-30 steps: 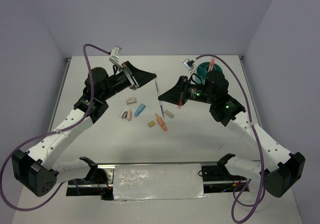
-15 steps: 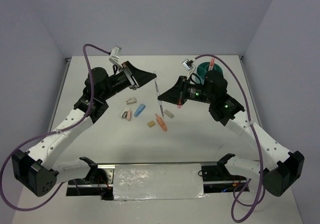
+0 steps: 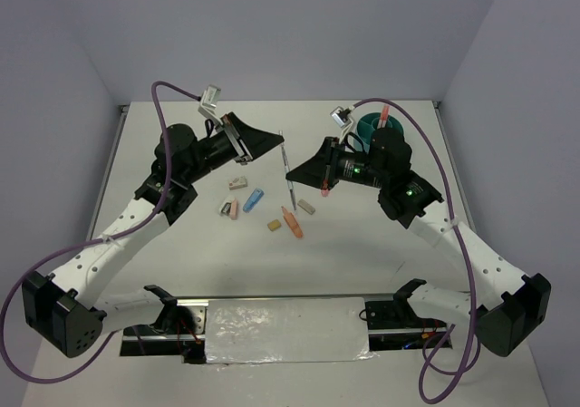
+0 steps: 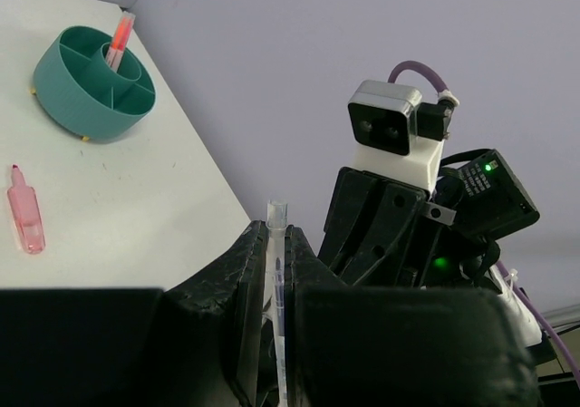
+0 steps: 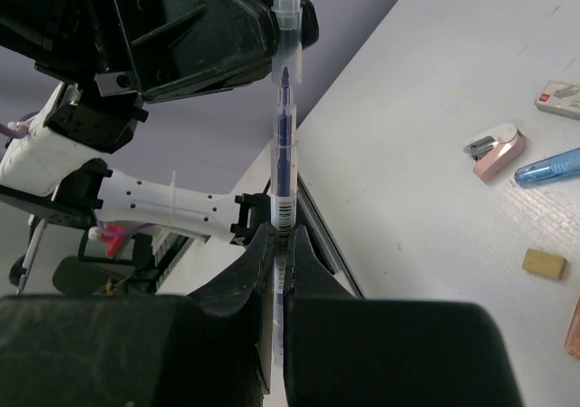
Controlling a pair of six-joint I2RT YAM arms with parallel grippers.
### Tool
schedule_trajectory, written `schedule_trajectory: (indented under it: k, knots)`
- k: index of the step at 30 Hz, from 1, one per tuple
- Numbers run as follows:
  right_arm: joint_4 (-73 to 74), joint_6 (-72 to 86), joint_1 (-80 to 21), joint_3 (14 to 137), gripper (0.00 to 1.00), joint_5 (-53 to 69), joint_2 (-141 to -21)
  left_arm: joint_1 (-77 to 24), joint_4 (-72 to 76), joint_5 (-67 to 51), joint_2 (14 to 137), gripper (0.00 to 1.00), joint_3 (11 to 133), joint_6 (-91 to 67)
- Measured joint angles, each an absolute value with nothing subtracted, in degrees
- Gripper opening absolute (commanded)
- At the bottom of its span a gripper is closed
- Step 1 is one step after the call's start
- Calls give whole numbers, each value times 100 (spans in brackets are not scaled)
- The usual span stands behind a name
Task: Sort the stationery into containers
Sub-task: Close the pen cap on the pen.
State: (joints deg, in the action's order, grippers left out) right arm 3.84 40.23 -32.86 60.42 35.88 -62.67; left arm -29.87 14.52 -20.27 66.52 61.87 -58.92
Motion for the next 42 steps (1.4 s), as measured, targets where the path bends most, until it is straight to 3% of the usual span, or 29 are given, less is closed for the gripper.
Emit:
schedule_trajectory:
  k: [15, 18, 22, 31, 32, 33, 36, 40, 42]
  knots:
    - [716, 3846, -3114, 7063, 0, 3743, -7063, -3028, 1949, -1640, 6536, 0, 5905, -6018]
    - [805, 3597, -3046, 7415, 0, 3983, -7293, -3061, 2064, -1448, 6536, 7, 5957, -5961]
    - [746, 3236, -3020, 7570, 0, 4228, -7408, -3105, 1859, -1382, 6536, 29, 6204, -5629]
    - [628, 2443, -3061, 7590, 0, 4307, -7251, -3319, 672, -1828, 6707, 33, 6982, -4711]
    - [646, 2390, -3061, 7607, 0, 4285, -7238, -3336, 628, -1916, 6735, 32, 7002, -4659]
    - [646, 2353, -3061, 7618, 0, 4272, -7236, -3354, 591, -1979, 6751, 19, 7004, -4641]
    - [711, 2300, -3061, 7629, 0, 4248, -7218, -3354, 578, -2071, 6790, 3, 7015, -4515]
    - [729, 2300, -3059, 7629, 1, 4252, -7212, -3343, 574, -2163, 6827, 0, 7057, -4480]
    - [714, 2305, -3059, 7636, 15, 4270, -7212, -3330, 554, -2228, 6840, 0, 7098, -4458]
